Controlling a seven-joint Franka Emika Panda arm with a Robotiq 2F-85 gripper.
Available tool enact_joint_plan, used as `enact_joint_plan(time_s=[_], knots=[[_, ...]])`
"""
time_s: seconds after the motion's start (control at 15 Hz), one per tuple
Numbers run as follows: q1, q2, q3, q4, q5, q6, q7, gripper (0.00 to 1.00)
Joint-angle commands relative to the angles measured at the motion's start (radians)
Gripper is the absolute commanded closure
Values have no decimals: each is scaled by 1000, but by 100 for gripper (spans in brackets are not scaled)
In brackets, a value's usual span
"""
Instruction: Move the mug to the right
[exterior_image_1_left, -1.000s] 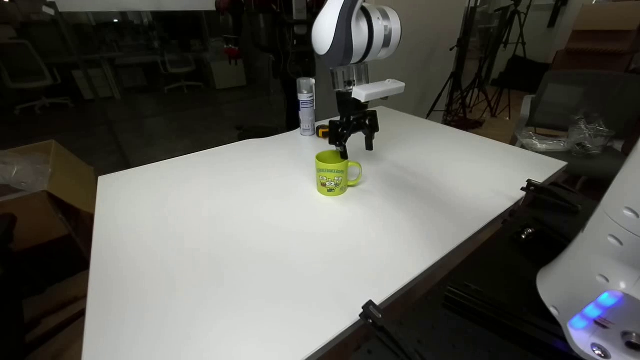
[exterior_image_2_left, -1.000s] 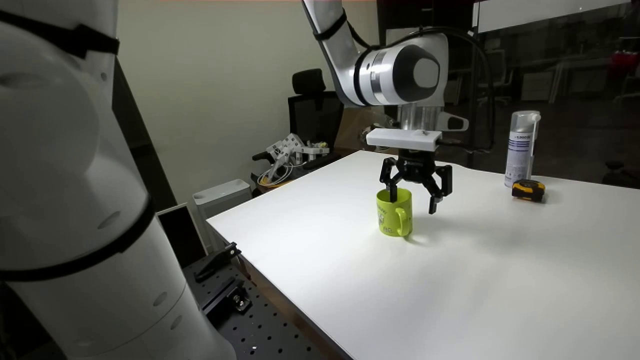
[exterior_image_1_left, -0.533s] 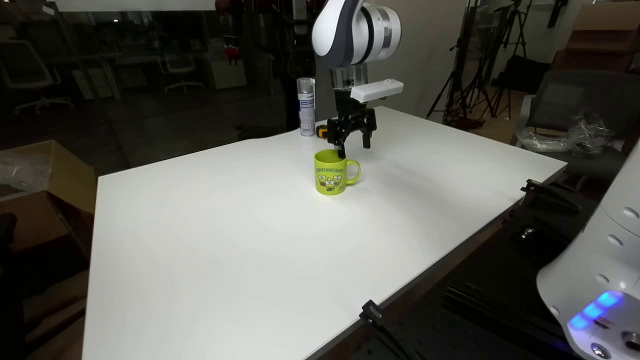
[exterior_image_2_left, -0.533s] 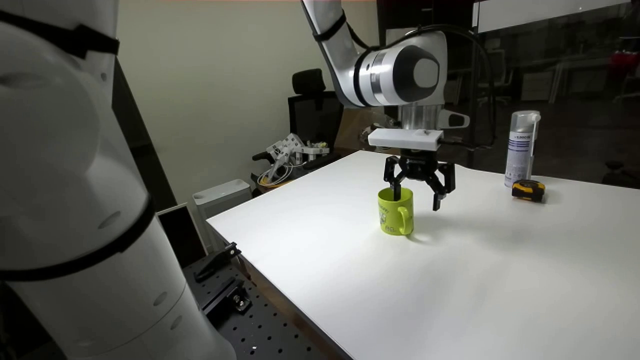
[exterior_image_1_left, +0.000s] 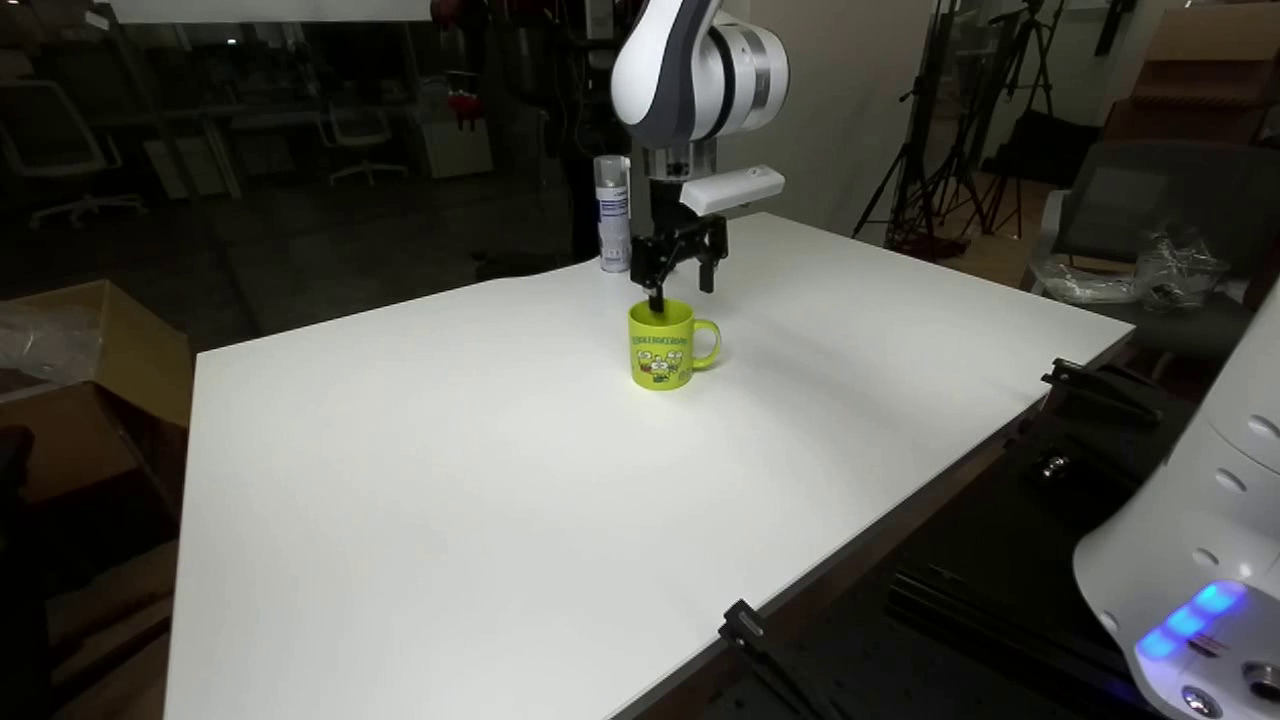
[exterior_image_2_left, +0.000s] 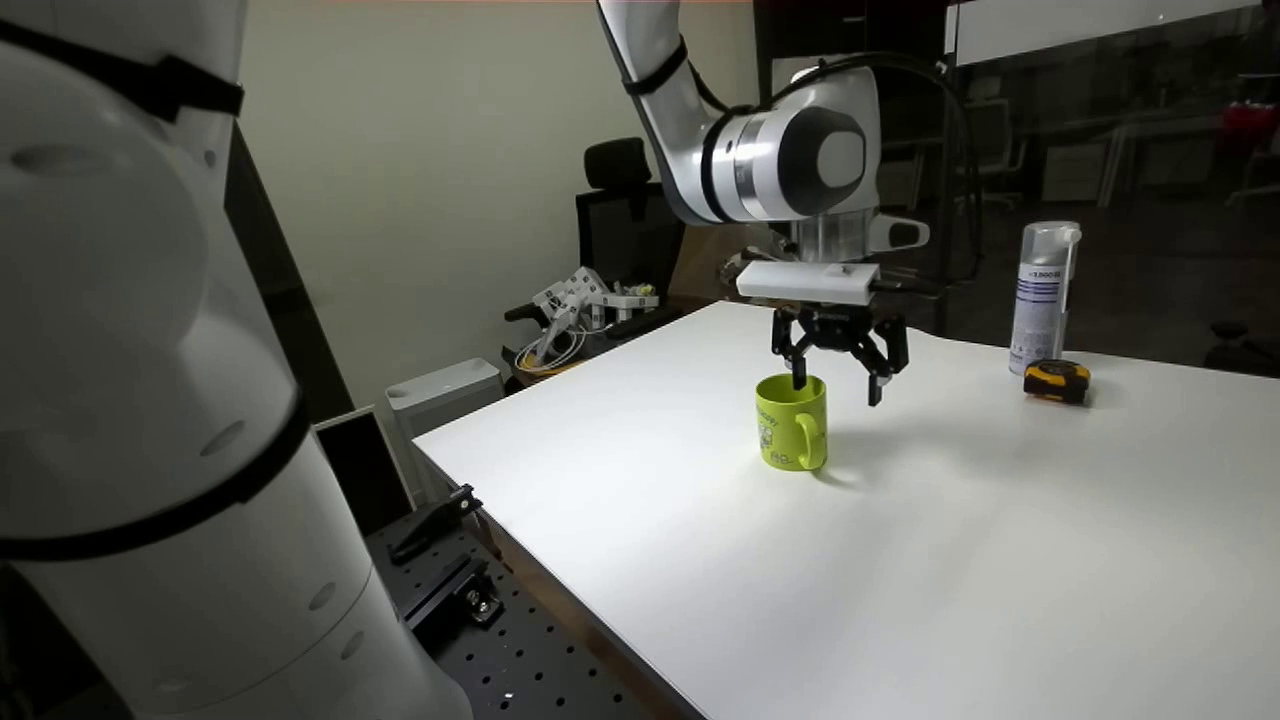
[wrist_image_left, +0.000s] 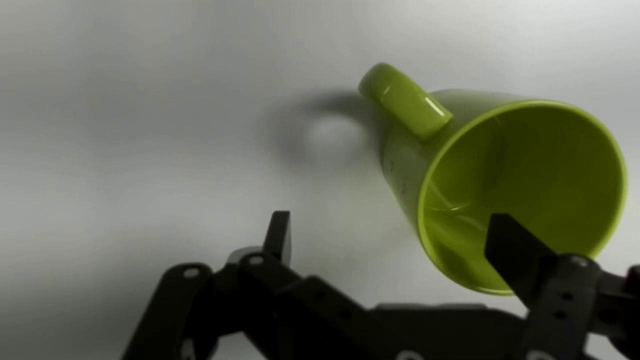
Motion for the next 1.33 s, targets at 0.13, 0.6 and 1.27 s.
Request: enact_joint_plan(time_s=[0.13, 0.6, 1.27], knots=[[-16, 56, 37, 54, 70, -7, 2, 27], [-14, 53, 41, 51, 101, -4, 10, 77], [-13, 53, 38, 43, 103, -26, 0, 90]])
